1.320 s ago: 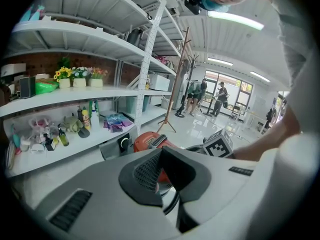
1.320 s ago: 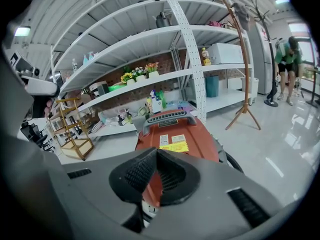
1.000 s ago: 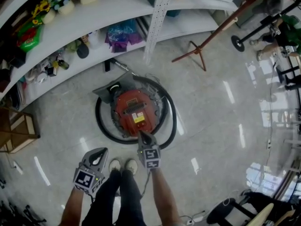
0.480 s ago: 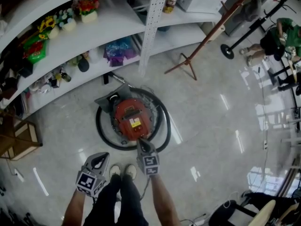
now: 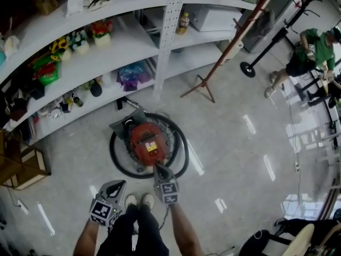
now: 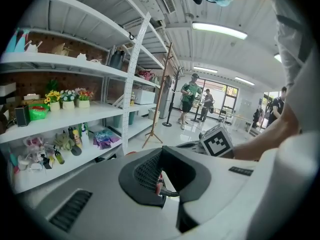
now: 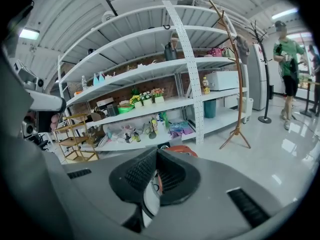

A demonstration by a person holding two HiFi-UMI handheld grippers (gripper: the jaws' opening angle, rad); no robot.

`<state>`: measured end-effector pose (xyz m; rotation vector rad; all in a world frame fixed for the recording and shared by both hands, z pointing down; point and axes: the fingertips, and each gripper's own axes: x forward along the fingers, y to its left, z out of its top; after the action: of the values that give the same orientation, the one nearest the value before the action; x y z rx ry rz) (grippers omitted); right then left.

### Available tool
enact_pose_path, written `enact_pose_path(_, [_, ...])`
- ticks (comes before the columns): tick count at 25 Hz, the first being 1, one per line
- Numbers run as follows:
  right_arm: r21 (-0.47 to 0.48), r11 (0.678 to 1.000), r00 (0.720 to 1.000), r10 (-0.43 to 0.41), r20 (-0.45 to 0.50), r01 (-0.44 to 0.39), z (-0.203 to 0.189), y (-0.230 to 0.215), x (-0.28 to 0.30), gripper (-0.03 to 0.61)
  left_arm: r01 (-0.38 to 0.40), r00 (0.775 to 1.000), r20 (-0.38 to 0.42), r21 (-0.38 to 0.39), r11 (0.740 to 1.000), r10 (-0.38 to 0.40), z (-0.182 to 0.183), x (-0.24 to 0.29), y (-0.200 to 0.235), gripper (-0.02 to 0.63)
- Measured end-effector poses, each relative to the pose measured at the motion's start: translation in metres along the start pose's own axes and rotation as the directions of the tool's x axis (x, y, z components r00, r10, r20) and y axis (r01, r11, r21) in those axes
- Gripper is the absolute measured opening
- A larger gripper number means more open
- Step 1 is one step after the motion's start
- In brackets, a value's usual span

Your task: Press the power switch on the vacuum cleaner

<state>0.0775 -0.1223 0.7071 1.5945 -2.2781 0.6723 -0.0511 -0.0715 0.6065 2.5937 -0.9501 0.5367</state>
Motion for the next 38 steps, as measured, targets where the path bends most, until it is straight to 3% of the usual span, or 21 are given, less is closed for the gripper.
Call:
enact_pose_path(18, [0.027,0.999,1.000,-0.019,0.014,0.019,0.026,0.031,-0.059,0.008,0.038,0.999,0.002,0.053,0.998,-0.038,0.034,-0.041,-0.027,0.009])
enact_pose_path(38, [0.060,0.998,0.999,-0.036,0.035,0.034,0.085,0.053,-0.109,0.008,0.062,0.996,0.056,0.066,0.996,-0.066,0.102,-0.070,-0.049,0.008])
